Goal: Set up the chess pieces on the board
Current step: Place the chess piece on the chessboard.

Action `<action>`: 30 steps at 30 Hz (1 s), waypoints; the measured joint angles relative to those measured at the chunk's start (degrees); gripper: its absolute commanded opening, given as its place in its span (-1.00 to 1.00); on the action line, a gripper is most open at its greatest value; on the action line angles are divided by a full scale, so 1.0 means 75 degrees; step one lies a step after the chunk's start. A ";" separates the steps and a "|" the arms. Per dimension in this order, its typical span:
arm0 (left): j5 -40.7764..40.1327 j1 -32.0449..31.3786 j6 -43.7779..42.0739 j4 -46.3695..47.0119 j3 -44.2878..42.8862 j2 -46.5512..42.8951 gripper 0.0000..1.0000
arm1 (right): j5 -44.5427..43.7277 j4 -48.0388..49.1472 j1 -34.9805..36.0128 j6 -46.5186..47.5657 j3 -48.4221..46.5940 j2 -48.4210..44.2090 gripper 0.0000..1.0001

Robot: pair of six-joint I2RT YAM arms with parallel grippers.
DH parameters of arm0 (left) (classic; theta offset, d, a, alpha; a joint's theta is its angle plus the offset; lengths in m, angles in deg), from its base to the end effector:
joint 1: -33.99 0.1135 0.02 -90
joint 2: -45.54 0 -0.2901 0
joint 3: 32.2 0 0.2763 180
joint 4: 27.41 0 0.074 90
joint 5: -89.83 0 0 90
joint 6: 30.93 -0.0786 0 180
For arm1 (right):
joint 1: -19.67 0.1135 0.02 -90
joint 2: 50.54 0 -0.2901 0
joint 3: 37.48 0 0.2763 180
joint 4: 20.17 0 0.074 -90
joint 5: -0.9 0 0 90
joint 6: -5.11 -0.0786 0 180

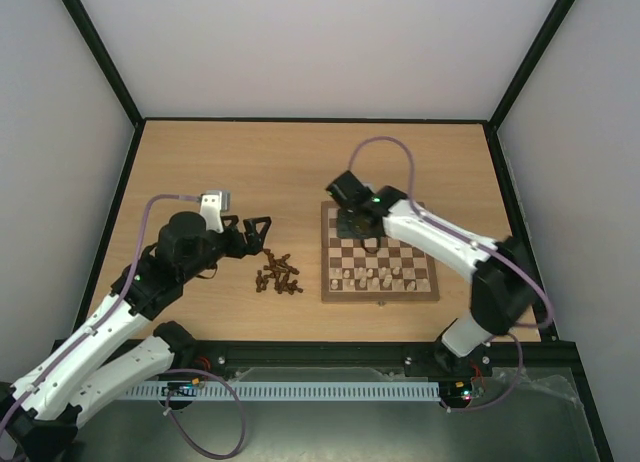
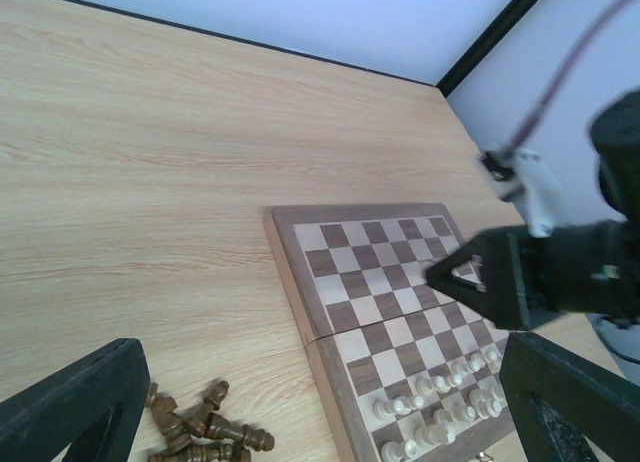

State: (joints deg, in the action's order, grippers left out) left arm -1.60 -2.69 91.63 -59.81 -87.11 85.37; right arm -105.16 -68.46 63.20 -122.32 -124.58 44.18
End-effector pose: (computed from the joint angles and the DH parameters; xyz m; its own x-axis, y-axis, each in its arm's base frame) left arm 0.1693 -0.1237 0.3258 -0.5123 -0.2893 -0.8086 0.3587 0.7834 -0.5075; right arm 0.3061 0.2608 0.2421 -0.8107 0.0354 -0.5843 -0.0714 0.9847 0.1587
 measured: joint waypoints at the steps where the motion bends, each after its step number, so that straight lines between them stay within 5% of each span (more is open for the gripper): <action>1: 0.0064 0.0000 0.0003 0.0044 0.0003 0.0038 0.98 | -0.0003 -0.0003 -0.0125 -0.0131 0.0490 -0.0519 -0.91; 10: 0.0772 0.0003 0.0029 0.0449 0.0137 0.0402 0.99 | -0.0312 -0.0627 -0.0982 -0.1148 0.2847 -0.3153 -0.88; 19: 0.1378 0.0017 0.0023 0.0589 0.0166 0.0417 0.99 | -0.0548 -0.0871 -0.2017 -0.1492 0.3500 -0.3316 -0.87; 30: 0.1886 0.0009 0.0020 0.0752 0.0259 0.0417 0.99 | -0.0533 -0.0650 -0.2110 -0.2066 0.4371 -0.3156 -0.87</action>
State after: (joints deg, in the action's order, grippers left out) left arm 12.54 -2.63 91.78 -54.17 -85.16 88.50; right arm -109.16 -73.33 47.37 -137.82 -91.80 20.50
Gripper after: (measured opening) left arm 0.994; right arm 0.101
